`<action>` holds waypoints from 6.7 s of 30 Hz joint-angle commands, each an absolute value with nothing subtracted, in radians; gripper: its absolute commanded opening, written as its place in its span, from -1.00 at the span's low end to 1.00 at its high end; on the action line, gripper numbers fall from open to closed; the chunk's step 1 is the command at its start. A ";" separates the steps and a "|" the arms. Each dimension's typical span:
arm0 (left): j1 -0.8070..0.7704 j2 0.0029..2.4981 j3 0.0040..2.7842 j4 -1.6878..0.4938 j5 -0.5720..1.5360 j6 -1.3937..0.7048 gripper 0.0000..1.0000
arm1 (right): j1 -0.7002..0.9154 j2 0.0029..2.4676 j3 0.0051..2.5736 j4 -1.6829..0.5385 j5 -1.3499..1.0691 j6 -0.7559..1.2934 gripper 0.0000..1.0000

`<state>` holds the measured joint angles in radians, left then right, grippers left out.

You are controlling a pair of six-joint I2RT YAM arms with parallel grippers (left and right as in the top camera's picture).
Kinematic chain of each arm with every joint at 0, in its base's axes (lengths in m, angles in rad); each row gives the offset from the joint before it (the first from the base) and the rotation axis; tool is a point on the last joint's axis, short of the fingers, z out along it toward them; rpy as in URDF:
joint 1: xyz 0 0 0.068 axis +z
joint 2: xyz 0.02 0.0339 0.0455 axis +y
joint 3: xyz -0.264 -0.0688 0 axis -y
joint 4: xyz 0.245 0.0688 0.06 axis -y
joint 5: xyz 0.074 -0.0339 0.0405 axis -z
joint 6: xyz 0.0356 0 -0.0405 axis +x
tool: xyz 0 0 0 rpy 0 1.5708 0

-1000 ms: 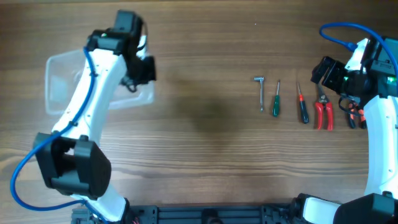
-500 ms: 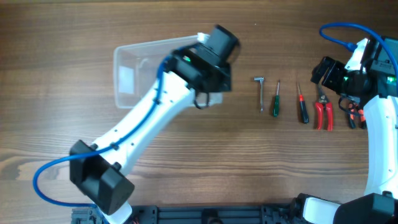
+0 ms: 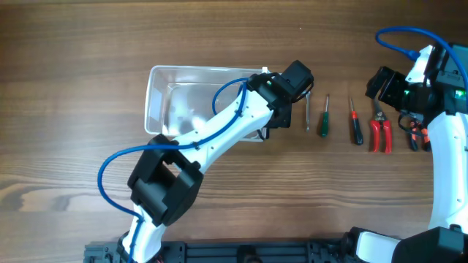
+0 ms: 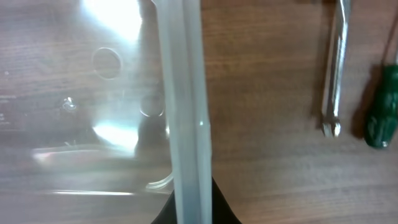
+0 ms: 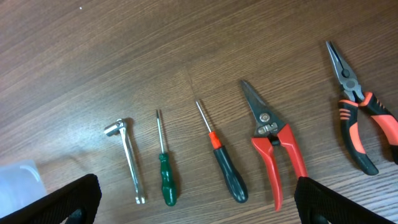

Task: Pack container
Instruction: 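Drag the container with the left gripper rightward to table center, then release the container and raise the left gripper away, then lower the right gripper onto the orange-black pliers and grasp them, then carry the pliers with the right gripper into the container and release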

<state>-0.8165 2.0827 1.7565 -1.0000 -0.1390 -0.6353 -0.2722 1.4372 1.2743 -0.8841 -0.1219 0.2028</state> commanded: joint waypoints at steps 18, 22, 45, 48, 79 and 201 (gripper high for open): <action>-0.805 2.122 1.784 -0.918 -0.139 -0.684 -0.14 | -0.273 1.443 1.296 -0.886 -0.104 0.186 1.00; -0.805 2.070 1.856 -0.959 -0.141 -0.624 -0.16 | -0.273 1.443 1.296 -0.886 -0.104 0.186 1.00; -0.020 1.660 2.087 -1.479 -0.304 -0.501 0.71 | -0.273 1.443 1.296 -0.867 0.167 0.168 0.99; 0.114 1.697 2.087 -1.496 -0.242 -0.501 0.99 | -0.297 1.444 1.296 -0.833 0.217 0.126 0.99; 0.236 1.739 2.087 -1.509 -0.224 -0.501 1.00 | -0.627 1.795 1.296 -0.852 0.042 -0.153 0.64; 0.236 1.739 2.087 -1.509 -0.224 -0.501 1.00 | 0.634 1.951 1.517 -0.581 -0.266 -0.978 -0.91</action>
